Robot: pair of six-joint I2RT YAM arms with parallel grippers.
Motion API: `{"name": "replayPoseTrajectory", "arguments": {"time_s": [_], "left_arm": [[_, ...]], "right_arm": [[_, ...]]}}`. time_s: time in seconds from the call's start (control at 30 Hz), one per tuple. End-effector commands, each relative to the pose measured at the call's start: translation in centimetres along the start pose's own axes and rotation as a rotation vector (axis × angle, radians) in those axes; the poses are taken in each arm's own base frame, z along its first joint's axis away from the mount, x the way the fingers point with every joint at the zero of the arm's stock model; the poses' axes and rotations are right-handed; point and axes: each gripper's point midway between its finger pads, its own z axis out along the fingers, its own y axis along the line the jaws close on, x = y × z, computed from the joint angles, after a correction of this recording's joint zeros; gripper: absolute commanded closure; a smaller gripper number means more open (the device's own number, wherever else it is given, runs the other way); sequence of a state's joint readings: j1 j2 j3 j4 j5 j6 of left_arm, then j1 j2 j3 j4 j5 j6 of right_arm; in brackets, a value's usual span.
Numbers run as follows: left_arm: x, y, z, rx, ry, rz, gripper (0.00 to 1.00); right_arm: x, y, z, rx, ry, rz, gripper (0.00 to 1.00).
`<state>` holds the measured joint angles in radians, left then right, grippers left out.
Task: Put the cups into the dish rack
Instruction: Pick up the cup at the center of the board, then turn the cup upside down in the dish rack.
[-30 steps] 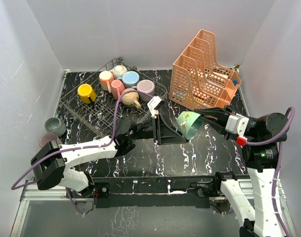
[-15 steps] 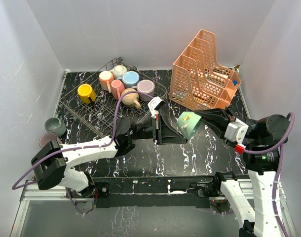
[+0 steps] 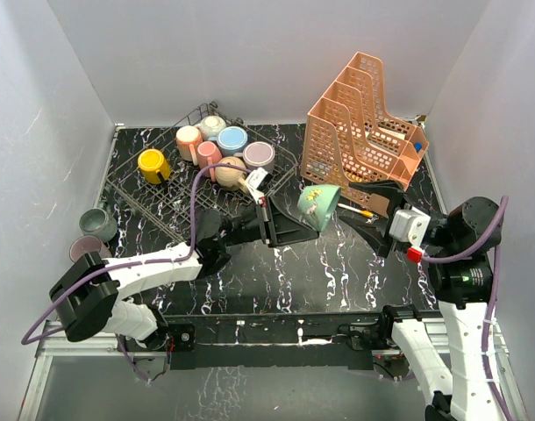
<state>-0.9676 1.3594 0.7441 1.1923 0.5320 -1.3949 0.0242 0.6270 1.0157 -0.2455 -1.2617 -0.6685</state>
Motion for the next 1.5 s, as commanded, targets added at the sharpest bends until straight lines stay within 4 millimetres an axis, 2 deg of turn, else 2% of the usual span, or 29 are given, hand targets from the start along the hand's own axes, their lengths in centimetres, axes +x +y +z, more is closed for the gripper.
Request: {"name": "replayPoseTrajectory", "arguments": {"time_s": [0.0, 0.13, 0.33, 0.43, 0.67, 0.8, 0.9, 1.07, 1.2, 1.47], "left_arm": [[-3.0, -4.8, -1.7, 0.124, -0.125, 0.108, 1.00], [-4.9, -2.6, -3.8, 0.022, -0.196, 0.102, 1.00], [-8.4, 2.0, -8.0, -0.263, -0.288, 0.108, 1.00], [-10.1, 3.9, -10.2, -0.424, -0.321, 0.121, 1.00], [-14.3, 6.1, -15.1, -0.745, -0.419, 0.174, 1.00], [-16.2, 7.1, -18.4, -0.967, -0.476, 0.214, 1.00], [-16.8, 7.5, -20.7, -1.106, -0.517, 0.240, 1.00], [-17.7, 8.7, -24.2, -1.309, -0.556, 0.269, 1.00], [-18.5, 10.6, -26.6, -1.444, -0.542, 0.262, 1.00], [-20.5, 14.4, -31.6, -1.680, -0.519, 0.273, 1.00]], "right_arm": [[1.4, -1.0, -0.3, 0.074, 0.065, 0.072, 0.32], [3.6, -1.6, -0.1, 0.116, 0.118, 0.245, 0.25], [8.6, -0.1, 0.0, 0.066, 0.264, 0.568, 0.22], [10.6, 1.5, -0.2, 0.011, 0.340, 0.700, 0.21], [15.1, 5.8, -0.5, -0.094, 0.438, 0.932, 0.22], [17.2, 7.8, -0.3, -0.117, 0.428, 0.963, 0.23], [18.6, 8.5, -0.2, -0.103, 0.422, 0.970, 0.23], [19.9, 9.9, -0.4, -0.111, 0.411, 0.943, 0.23], [20.9, 11.3, -0.6, -0.110, 0.401, 0.941, 0.22], [21.6, 10.9, -1.9, -0.050, 0.441, 0.909, 0.22]]}}
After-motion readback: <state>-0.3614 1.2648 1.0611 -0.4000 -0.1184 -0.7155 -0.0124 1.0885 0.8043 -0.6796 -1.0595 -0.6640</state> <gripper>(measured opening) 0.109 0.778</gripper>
